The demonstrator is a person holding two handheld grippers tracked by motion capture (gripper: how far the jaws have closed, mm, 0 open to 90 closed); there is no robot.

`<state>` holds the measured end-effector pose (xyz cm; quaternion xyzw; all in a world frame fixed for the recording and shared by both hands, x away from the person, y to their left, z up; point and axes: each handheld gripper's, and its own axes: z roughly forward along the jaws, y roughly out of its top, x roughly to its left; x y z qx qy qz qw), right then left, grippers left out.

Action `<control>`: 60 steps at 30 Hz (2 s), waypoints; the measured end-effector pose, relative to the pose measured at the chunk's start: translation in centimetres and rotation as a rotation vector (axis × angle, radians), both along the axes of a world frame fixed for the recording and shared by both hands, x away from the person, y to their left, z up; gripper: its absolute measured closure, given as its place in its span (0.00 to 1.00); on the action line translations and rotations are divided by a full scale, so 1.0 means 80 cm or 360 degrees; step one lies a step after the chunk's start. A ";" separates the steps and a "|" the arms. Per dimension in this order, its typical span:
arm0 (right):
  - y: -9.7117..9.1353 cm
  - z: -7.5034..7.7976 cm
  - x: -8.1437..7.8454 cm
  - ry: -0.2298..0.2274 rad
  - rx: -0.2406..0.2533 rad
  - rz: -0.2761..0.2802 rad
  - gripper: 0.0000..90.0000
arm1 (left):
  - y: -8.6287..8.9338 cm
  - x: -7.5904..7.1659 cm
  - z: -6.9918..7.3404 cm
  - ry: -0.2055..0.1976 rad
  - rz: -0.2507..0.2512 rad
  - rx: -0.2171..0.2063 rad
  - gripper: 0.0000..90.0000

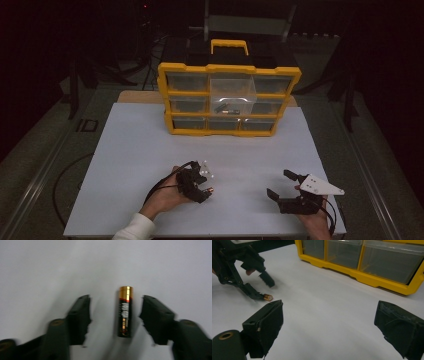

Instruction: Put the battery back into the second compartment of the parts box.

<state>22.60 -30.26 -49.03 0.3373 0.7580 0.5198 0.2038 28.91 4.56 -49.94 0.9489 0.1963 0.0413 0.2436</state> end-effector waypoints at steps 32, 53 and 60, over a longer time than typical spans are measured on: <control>0.000 0.000 0.001 -0.0001 0.0000 0.0001 0.09 | 0.026 0.014 0.057 -0.0102 -0.0044 -0.0112 0.87; 0.002 -0.001 0.003 0.0011 -0.0002 0.0007 0.09 | 0.066 0.041 0.136 -0.0217 0.0012 -0.0303 0.87; 0.002 -0.001 0.004 0.0008 -0.0001 0.0011 0.09 | 0.079 0.056 0.176 -0.0273 0.0010 -0.0370 0.87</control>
